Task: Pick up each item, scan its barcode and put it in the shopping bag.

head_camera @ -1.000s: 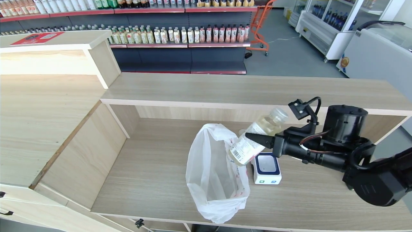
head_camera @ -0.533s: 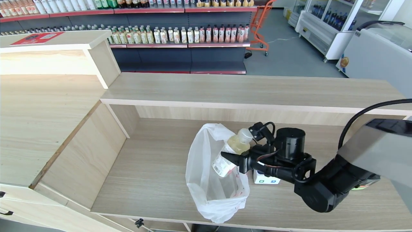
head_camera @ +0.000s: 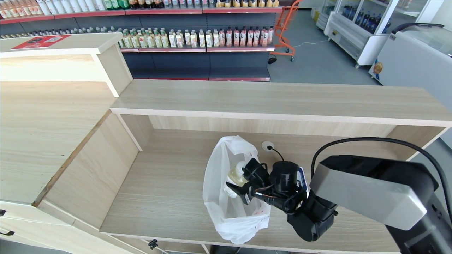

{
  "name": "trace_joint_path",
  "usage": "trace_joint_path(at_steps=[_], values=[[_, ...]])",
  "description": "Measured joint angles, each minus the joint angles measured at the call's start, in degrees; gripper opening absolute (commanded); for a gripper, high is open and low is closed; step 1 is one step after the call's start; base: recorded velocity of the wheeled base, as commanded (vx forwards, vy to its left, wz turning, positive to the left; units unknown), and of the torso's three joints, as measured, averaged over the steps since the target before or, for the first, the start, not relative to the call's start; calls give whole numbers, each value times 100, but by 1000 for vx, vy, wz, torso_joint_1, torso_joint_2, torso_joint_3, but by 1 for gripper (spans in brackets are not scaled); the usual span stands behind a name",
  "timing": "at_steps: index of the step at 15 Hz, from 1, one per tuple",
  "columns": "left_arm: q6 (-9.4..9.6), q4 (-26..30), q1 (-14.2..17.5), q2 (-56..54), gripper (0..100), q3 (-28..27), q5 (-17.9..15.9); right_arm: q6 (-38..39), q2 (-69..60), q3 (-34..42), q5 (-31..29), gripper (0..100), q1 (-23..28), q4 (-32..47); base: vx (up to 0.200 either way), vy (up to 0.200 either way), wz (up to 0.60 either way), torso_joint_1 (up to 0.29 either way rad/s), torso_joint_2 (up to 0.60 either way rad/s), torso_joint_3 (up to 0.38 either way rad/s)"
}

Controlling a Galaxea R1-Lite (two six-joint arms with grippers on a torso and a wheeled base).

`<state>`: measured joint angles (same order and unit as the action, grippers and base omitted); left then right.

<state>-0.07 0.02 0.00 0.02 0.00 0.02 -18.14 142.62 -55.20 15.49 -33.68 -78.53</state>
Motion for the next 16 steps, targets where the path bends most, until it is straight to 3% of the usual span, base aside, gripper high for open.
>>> trace_joint_path(at_steps=[4,5,10,14,16], values=[[0,0,0,0,100,0,0,-178,540,-41,7,0,0,-350,0,0,0,0,0,0],[0,-2,0,0,100,0,0,-176,586,-50,7,100,4,-369,0,0,0,0,0,0],[0,0,0,0,100,0,0,293,234,35,13,100,89,-117,0,0,0,0,0,0],[0,0,0,0,100,0,0,1903,-1232,368,24,100,354,1083,0,0,0,0,0,0],[0,0,0,0,100,0,0,2344,-2222,675,40,100,677,1875,0,0,0,0,0,0]])
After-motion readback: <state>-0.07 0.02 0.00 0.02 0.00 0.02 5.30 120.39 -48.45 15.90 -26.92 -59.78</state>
